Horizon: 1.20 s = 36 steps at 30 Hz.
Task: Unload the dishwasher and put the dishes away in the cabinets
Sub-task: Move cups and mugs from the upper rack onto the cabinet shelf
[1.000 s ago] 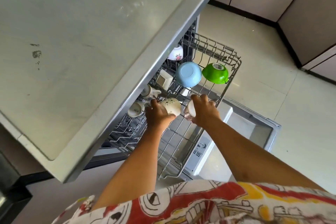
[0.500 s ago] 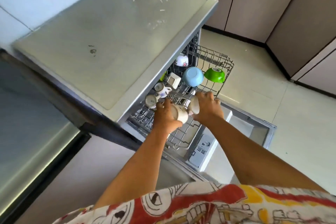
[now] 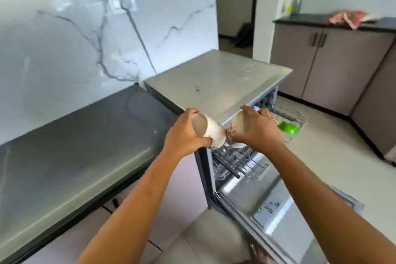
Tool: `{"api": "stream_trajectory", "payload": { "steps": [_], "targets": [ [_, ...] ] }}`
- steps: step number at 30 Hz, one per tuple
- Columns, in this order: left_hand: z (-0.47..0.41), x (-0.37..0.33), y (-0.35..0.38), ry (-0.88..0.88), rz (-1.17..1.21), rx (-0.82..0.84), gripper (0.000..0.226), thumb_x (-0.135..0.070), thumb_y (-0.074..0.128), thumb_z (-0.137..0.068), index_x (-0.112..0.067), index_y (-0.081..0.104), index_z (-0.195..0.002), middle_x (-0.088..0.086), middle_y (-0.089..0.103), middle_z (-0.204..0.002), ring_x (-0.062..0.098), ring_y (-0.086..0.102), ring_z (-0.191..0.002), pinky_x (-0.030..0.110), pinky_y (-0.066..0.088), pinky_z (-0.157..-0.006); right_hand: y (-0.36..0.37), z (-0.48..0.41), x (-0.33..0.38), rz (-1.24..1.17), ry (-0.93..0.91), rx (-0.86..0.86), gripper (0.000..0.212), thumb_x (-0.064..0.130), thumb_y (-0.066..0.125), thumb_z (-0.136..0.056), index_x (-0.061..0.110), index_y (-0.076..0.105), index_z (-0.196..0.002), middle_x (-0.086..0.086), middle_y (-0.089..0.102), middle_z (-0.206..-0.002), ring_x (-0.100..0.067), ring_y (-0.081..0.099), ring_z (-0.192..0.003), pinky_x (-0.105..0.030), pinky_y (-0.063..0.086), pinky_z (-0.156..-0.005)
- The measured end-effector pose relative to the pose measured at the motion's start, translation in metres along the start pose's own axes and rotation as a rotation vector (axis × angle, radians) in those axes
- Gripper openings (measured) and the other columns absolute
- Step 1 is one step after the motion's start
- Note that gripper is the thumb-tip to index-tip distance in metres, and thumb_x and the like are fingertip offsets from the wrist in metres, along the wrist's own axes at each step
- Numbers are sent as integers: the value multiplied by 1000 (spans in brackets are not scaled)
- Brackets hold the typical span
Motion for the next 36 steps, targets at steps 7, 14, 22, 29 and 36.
{"api": "stream_trajectory", "payload": {
  "steps": [7,14,22,29,36],
  "targets": [
    [48,24,-160,-79,-44,-340,82,-32,83,-57,-30,39,-126,-4,42,-129,20,48,-110,34,43,-88,-30,13,154,-212,-302,-52,93,47,78,-64,27,31,-142,-10,43,-135,-35,46,-120,-41,38,-103],
    [73,36,-274,-156,-129,-559,86,-27,84,-57,-37,39,-130,-7,47,-132,20,49,-116,29,39,-85,-55,8,273,-381,-562,-83,94,40,80,-58,24,36,-140,-6,50,-132,-25,46,-122,-37,38,-101],
    [87,8,-397,-142,-263,-852,86,-27,84,-58,-39,39,-130,-11,46,-136,18,50,-115,27,39,-84,-110,-6,386,-647,-873,-136,89,28,83,-59,25,39,-137,2,50,-131,-19,45,-122,-36,40,-101],
    [83,-32,-485,-129,-365,-1094,75,-30,83,-59,-33,42,-121,-8,50,-127,21,53,-105,28,40,-76,-167,-28,473,-769,-1065,-244,86,29,83,-60,23,39,-134,3,50,-127,-20,48,-116,-41,42,-99],
    [39,-52,-568,-72,-501,-1147,75,-35,81,-63,-32,40,-126,-6,48,-133,24,50,-113,29,38,-80,-202,-70,550,-839,-1124,-359,82,30,80,-63,22,40,-134,-2,49,-129,-25,47,-116,-43,42,-100]
  ]
}}
Point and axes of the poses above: each hand's wrist, its own z-axis away from the middle knuckle, its own y-axis out of the palm, x = y × z, the point moved 9 cm from there along -z, towards the middle knuckle
